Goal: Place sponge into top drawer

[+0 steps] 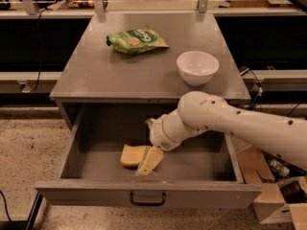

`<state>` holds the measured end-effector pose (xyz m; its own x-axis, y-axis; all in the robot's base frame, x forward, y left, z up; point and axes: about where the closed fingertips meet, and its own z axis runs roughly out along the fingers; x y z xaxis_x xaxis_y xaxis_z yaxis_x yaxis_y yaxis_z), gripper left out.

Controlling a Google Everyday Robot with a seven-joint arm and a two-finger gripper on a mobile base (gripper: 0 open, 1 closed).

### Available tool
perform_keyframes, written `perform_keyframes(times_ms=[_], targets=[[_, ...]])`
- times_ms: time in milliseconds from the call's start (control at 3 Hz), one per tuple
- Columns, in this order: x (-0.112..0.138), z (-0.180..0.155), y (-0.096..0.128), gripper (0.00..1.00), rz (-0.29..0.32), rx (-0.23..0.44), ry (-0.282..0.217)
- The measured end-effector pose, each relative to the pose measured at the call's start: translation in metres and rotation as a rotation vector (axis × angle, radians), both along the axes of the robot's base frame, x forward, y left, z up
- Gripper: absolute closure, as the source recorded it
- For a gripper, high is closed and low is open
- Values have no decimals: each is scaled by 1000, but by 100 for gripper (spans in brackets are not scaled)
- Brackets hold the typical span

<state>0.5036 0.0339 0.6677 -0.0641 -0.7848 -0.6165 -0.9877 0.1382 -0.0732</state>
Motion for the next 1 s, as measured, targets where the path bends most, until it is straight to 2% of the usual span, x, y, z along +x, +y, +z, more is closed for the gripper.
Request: perform_keyframes(times_ms=[333, 667, 1000], targets=[[-6, 40, -9, 0, 24, -15, -62], [-23, 95, -29, 0, 40, -35, -124], [-42, 146, -45, 0, 56, -50, -164]])
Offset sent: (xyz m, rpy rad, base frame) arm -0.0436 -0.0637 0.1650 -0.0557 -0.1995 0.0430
